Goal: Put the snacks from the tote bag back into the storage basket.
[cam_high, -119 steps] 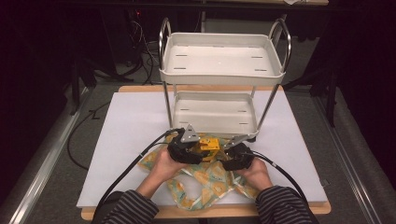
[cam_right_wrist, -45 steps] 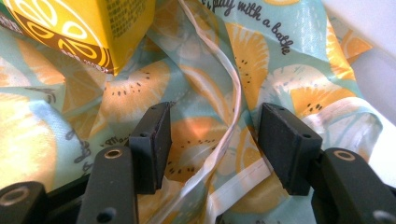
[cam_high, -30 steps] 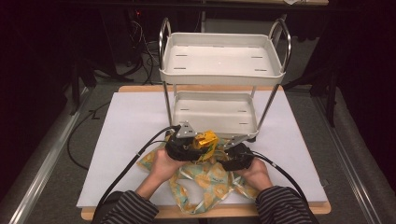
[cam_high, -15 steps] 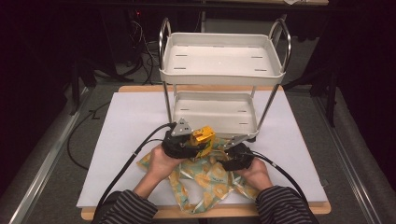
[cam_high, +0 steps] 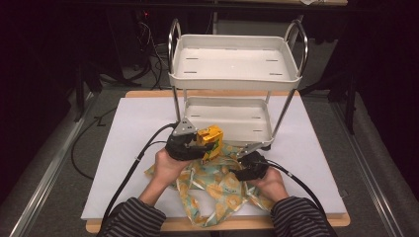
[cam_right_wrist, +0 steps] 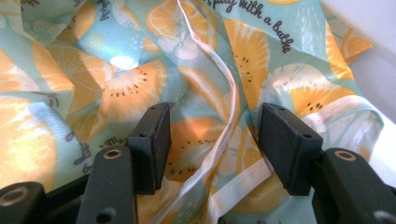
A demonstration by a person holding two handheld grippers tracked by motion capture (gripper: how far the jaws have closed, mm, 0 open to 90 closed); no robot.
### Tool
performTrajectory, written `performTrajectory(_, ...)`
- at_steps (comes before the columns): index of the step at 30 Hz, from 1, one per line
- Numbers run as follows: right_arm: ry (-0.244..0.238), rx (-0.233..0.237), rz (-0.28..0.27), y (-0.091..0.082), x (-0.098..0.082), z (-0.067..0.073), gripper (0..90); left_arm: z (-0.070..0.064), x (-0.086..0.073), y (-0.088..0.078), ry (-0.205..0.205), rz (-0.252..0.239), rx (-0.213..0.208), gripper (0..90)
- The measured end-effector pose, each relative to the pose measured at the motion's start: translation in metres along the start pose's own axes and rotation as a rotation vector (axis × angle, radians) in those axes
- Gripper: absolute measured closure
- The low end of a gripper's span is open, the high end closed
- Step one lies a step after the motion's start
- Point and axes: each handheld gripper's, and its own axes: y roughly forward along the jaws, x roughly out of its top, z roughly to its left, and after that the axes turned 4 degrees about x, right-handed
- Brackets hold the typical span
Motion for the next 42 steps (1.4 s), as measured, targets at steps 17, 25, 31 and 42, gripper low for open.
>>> performTrajectory(17,0.0,0.003,0.003,0.0,0.0,0.0,44.6,0.007,0.012,0.02,-0.009,-0.024,0.059,52.6)
performTrajectory(25,0.0,0.004,0.003,0.0,0.0,0.0,44.6,0.009,0.017,0.026,-0.02,-0.055,0.08,52.6)
performTrajectory(31,0.0,0.001,0.005,0.0,0.0,0.0,44.5,0.008,0.022,0.029,-0.026,-0.073,0.082,52.6)
performTrajectory(42,-0.008,-0.003,0.001,0.0,0.0,0.0,44.4,0.017,0.028,0.034,-0.01,-0.108,0.131,52.6)
